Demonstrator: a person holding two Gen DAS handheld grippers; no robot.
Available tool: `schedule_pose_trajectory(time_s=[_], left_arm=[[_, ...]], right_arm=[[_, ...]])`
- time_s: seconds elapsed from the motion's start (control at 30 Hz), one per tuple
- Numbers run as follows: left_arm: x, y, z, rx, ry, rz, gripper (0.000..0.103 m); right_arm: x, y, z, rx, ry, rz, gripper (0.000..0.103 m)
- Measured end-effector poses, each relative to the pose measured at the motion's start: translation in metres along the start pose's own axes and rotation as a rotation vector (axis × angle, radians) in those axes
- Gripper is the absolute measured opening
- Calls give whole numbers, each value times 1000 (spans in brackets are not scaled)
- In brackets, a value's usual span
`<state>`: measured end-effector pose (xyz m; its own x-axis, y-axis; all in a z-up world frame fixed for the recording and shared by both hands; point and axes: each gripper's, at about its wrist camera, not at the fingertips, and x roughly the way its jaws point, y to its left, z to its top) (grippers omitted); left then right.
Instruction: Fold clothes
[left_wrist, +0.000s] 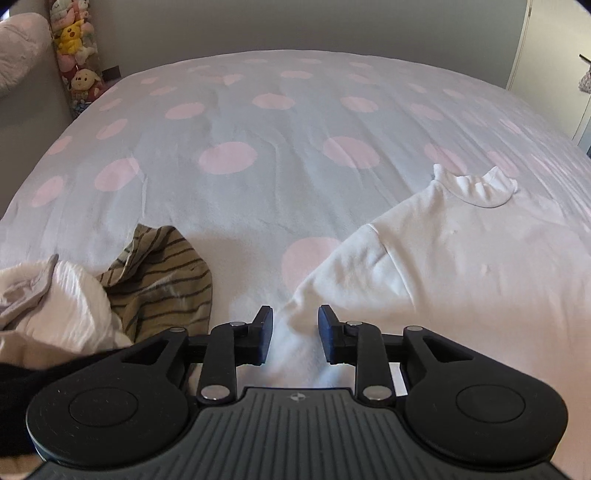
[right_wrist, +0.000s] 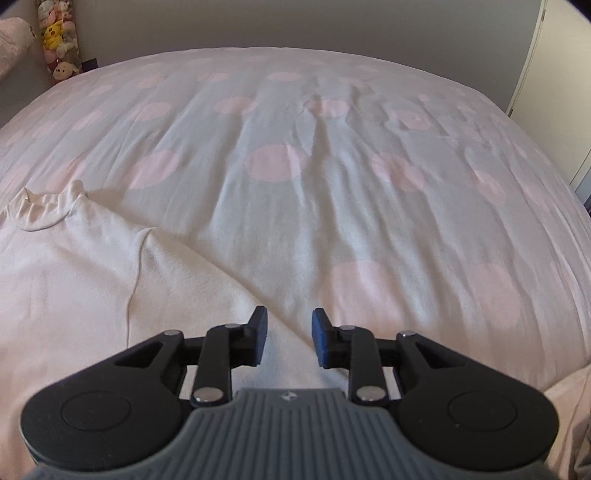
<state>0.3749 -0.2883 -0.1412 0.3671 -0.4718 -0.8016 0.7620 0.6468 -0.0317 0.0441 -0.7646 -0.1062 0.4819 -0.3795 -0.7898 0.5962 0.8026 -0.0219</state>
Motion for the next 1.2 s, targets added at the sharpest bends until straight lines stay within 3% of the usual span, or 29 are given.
schedule_pose_trajectory(time_s=[0.17, 0.3, 0.33, 0.4, 0.57, 0.73, 0.97, 1.03, 1.2], left_arm=[[-42, -18, -27, -27, 27, -87, 29], [-71, -38, -58, -31, 96, -176, 32], [-77, -43, -67, -30, 121, -188, 33], [-87, -53, -85, -28, 171, -212, 46], [-107, -78, -131, 1, 358, -289, 46], [-118, -94, -167, 10, 488, -300, 47], [-118, -110, -197, -44, 604, -334, 48], [-118, -116, -201, -33, 609, -327, 48], [-114, -117, -205, -53, 600, -321, 48]], right_arm=[[-40, 8, -38, 24, 67, 65, 31], [-65, 23, -78, 9, 148, 134, 32], [-71, 26, -88, 6, 172, 152, 32], [-83, 32, -108, -3, 233, 184, 32], [-110, 49, -158, -39, 387, 240, 37], [-134, 59, -190, -37, 468, 316, 40], [-126, 74, -210, -7, 559, 362, 39], [-127, 83, -207, -11, 547, 382, 34], [-124, 114, -192, 28, 493, 494, 35]])
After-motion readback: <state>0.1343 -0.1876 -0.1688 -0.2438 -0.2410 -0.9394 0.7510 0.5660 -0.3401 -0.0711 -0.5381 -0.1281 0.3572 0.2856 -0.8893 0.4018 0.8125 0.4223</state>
